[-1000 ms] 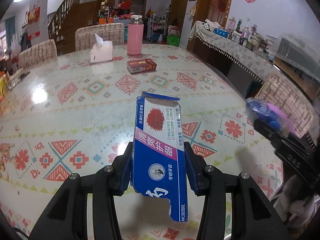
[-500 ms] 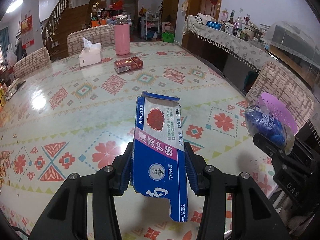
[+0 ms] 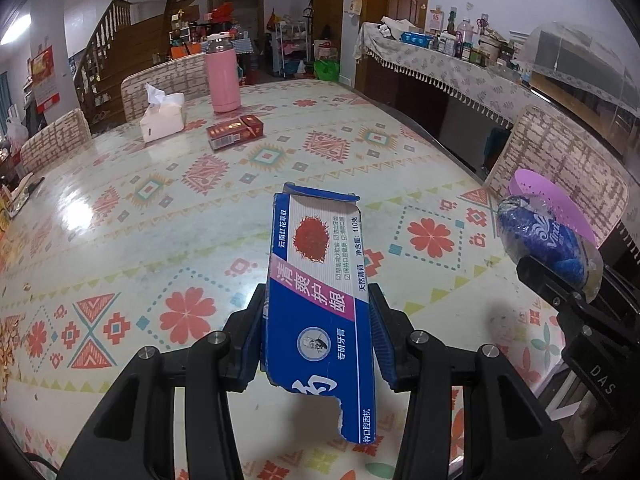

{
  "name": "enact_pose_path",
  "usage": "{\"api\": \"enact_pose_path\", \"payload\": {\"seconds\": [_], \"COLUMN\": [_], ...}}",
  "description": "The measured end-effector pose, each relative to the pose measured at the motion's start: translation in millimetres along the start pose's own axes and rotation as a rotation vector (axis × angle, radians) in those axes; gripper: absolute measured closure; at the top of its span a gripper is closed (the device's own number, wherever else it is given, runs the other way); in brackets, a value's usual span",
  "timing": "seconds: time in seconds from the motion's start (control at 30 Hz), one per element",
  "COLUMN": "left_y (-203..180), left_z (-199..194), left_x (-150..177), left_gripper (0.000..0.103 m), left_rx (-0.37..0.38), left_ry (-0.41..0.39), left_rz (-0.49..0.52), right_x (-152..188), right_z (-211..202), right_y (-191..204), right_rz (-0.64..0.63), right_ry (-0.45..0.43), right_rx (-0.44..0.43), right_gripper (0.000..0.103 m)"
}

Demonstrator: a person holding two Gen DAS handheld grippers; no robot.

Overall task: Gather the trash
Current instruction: 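Carry the toothpaste box and tissue bag over the purple basket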

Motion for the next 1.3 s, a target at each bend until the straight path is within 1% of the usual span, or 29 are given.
{"api": "enact_pose_path", "payload": {"seconds": [0.43, 0.77, 1.07, 1.3], "left_y": [-19.9, -37.2, -49.6, -58.0], "left_z": [1.5, -0.5, -26.9, -47.6], "left_x": [-1.7, -0.8, 6.6, 12.0], "left_gripper": [0.057, 0.057, 0.057, 0.057], "left_rx": [0.000, 0.020, 0.025, 0.035], "left_ry": [0.004, 0.009, -0.029, -0.064], "left_rz": [0.029, 0.046, 0.067, 0.076], "right_x": [4.7, 8.6, 17.2, 25.5], "right_z": [-10.4, -16.4, -40.4, -67.3], "right_y": [-30.3, -41.8, -43.1, -42.4], "right_rz": [0.059, 0.077, 0.086, 0.070], "right_ry": [-0.011, -0.005, -0.022, -0.042], "right_rx": [0.018, 0.019, 0.022, 0.052], "right_gripper": [0.061, 0.061, 0.061, 0.060]}}
Point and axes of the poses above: each gripper's, at about its wrist camera, not at the fingertips, and z roughly the way its jaws point, y to its left, x to its underside, the point moved 6 cm from there along z, roughly the way its jaws point, and after that the axes turned 8 degrees about -x, right-handed, at the moved point
